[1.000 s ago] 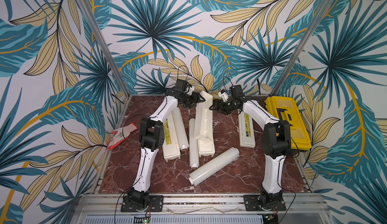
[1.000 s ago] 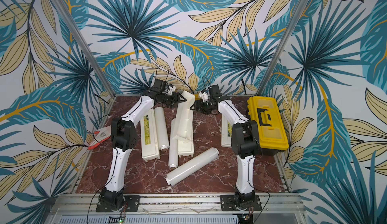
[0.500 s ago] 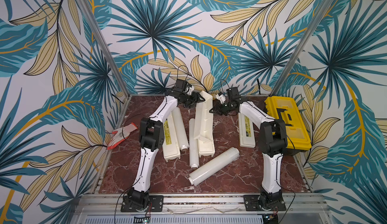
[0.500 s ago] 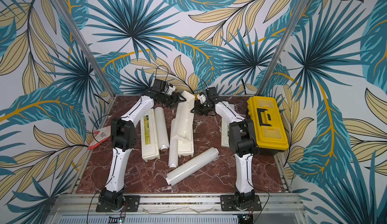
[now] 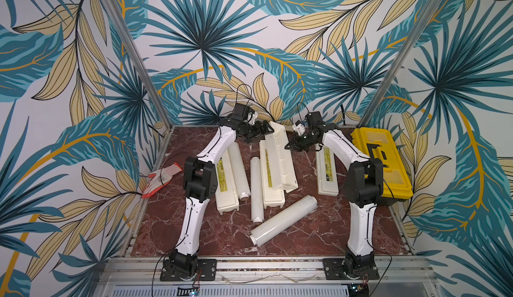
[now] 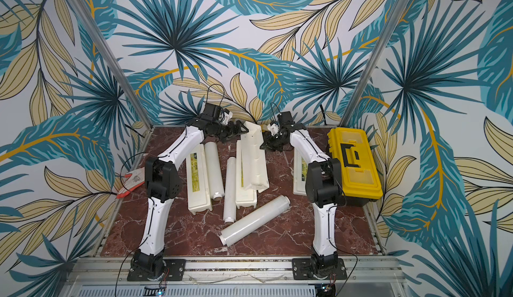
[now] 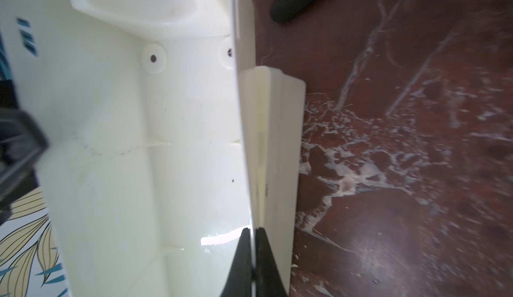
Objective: Put plastic wrap rolls into dispensers
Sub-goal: Place the plastic wrap cutting box at the center of the board.
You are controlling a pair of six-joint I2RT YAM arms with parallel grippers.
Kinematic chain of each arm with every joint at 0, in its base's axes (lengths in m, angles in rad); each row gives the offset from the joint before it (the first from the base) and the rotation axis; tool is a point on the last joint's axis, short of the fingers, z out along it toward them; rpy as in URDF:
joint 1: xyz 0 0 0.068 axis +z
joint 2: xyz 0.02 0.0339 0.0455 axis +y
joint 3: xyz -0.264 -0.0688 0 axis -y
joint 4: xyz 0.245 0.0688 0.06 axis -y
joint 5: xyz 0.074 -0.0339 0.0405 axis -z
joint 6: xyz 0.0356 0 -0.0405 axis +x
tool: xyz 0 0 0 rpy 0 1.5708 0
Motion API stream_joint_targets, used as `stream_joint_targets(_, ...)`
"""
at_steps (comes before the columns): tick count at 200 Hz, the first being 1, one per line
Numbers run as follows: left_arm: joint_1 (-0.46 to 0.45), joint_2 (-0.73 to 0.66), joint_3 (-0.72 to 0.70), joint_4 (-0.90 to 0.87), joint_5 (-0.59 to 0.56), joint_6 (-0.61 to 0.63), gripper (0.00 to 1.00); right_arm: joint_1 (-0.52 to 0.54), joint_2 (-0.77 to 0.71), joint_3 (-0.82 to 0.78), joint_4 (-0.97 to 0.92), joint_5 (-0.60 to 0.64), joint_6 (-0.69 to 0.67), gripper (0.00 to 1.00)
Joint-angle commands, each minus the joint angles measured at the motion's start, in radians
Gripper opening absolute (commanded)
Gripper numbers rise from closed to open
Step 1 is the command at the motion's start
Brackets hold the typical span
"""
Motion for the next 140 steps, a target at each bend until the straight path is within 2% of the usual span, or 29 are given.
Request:
stream_joint_targets(1,0.017,-0.106,-0.042,-0.006,-0.124,0.089,1.0,-0.067,-0.025,0.054,-0.194,0.112,-0.101,0.0)
stream_joint_targets(29,0.037,-0.128,-0.082,-0.005,-0.138,0.111,1.0,-0.103,0.007,0.067,-0.222,0.152,-0.132,0.0)
stream_joint_targets(62,0.051,-0.141,-0.133,-0.006,-0.146,0.128,0.99,-0.107,0.075,0.107,-0.258,0.263,-0.219,0.0)
stream_joint_targets(82,0.059,-0.148,-0.164,-0.006,-0.147,0.136,0.99,-0.109,0.123,0.127,-0.269,0.269,-0.266,0.0)
stream_joint_targets(107,0.071,-0.153,-0.195,-0.007,-0.141,0.137,1.0,-0.109,0.167,0.124,-0.244,0.289,-0.294,0.04)
stream_joint_targets(140,0.082,-0.166,-0.227,-0.006,-0.146,0.142,1.0,-0.109,0.21,0.139,-0.242,0.314,-0.258,0.1)
